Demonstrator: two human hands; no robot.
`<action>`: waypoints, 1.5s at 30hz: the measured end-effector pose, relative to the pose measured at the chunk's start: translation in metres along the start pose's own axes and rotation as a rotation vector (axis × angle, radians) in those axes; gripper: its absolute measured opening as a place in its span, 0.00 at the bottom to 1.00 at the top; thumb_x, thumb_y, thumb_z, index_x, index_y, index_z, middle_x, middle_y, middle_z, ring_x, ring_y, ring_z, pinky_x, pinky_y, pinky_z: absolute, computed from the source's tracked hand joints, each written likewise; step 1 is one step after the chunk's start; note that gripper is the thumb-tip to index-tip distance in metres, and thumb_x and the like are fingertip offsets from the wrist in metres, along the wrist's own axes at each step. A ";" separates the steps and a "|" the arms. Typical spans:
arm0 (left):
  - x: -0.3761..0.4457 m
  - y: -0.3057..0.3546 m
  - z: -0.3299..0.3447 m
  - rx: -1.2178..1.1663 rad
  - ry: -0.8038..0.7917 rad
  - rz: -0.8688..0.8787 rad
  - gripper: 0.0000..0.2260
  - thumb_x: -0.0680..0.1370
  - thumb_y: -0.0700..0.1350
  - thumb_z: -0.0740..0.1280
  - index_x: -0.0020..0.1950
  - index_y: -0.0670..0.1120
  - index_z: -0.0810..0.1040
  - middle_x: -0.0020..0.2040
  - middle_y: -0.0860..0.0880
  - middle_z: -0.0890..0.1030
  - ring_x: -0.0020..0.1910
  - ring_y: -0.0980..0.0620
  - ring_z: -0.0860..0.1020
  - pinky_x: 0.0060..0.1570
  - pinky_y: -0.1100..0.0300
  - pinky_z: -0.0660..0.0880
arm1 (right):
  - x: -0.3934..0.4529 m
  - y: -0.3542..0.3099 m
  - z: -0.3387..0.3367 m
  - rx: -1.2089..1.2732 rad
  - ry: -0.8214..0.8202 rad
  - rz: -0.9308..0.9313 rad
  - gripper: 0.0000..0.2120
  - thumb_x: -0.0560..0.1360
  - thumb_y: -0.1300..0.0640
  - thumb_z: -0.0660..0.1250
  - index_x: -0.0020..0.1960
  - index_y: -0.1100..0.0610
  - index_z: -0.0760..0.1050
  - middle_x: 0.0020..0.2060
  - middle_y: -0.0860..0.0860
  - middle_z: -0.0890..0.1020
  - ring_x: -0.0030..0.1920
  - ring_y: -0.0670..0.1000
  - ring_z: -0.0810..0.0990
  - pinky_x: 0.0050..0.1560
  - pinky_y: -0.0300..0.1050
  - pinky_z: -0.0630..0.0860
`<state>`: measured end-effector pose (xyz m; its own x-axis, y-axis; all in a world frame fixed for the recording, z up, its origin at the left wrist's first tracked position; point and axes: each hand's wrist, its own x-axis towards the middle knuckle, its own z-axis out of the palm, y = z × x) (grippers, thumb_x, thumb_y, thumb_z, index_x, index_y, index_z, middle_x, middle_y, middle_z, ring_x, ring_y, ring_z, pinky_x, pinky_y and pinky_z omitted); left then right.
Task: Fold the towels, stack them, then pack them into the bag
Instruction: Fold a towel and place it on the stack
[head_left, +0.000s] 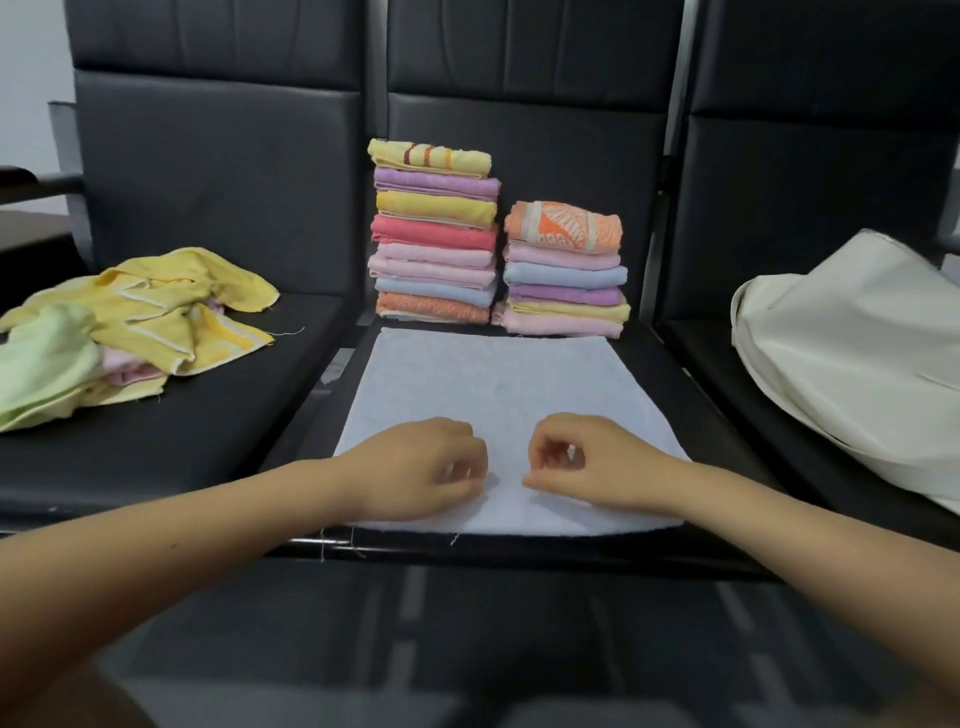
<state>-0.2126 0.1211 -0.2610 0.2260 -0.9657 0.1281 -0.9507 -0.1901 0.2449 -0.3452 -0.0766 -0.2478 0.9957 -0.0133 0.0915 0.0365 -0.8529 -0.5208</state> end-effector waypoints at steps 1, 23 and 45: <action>-0.005 0.000 0.005 0.018 -0.016 0.011 0.19 0.72 0.62 0.51 0.48 0.52 0.74 0.42 0.57 0.71 0.42 0.59 0.69 0.43 0.66 0.67 | -0.007 -0.001 0.005 -0.091 -0.044 -0.042 0.10 0.72 0.47 0.73 0.44 0.49 0.74 0.42 0.44 0.77 0.42 0.42 0.72 0.45 0.33 0.70; 0.024 -0.025 -0.005 0.263 0.204 -0.152 0.13 0.82 0.54 0.56 0.43 0.48 0.65 0.38 0.48 0.76 0.37 0.49 0.68 0.33 0.56 0.58 | 0.040 0.012 -0.014 -0.217 -0.111 -0.010 0.18 0.77 0.53 0.66 0.33 0.55 0.63 0.29 0.48 0.67 0.31 0.46 0.64 0.35 0.40 0.62; 0.030 -0.075 -0.053 -0.651 0.403 -0.581 0.19 0.81 0.53 0.60 0.54 0.37 0.78 0.48 0.42 0.80 0.45 0.50 0.75 0.41 0.57 0.70 | 0.014 0.064 -0.072 0.223 0.538 0.476 0.07 0.79 0.59 0.60 0.49 0.56 0.77 0.42 0.50 0.79 0.41 0.48 0.75 0.39 0.40 0.71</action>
<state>-0.1234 0.1162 -0.2250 0.7962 -0.5950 0.1101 -0.3909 -0.3668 0.8442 -0.3351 -0.1693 -0.2186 0.7313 -0.6564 0.1853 -0.3145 -0.5656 -0.7624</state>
